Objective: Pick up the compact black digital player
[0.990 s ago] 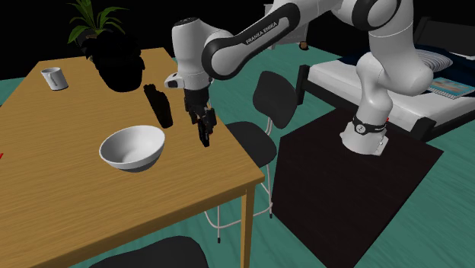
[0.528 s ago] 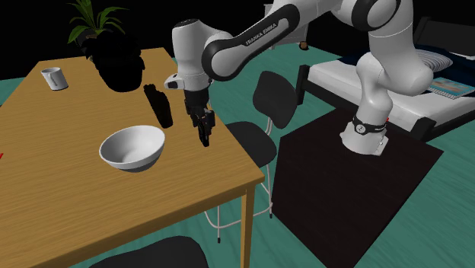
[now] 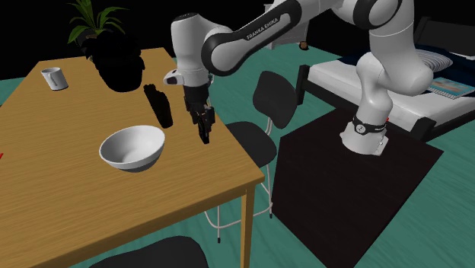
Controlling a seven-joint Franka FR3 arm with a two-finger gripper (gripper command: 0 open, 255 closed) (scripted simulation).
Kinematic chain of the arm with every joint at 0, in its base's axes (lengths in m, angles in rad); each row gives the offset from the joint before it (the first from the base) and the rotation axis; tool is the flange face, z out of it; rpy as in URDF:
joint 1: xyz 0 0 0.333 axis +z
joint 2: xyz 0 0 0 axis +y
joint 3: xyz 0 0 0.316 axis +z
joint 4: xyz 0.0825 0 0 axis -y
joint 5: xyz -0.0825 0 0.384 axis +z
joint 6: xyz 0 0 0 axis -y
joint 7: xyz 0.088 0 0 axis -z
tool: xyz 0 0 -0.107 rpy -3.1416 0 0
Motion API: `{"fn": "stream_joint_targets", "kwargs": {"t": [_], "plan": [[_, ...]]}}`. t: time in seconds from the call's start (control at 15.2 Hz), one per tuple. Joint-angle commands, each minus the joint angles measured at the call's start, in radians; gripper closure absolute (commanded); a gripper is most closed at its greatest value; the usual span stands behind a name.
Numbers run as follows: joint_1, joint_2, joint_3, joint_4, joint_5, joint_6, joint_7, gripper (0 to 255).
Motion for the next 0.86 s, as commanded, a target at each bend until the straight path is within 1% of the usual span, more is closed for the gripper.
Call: {"fn": "stream_joint_targets", "kwargs": {"t": [0.0, 0.66, 0.79], "plan": [[-0.001, -0.009, -0.002, 0.014, -0.003, -0.023, 0.001, 255], [-0.001, -0.046, -0.009, 0.093, -0.015, -0.138, 0.010, 255], [-0.001, -0.046, -0.009, 0.095, -0.016, -0.139, 0.010, 255]]}}
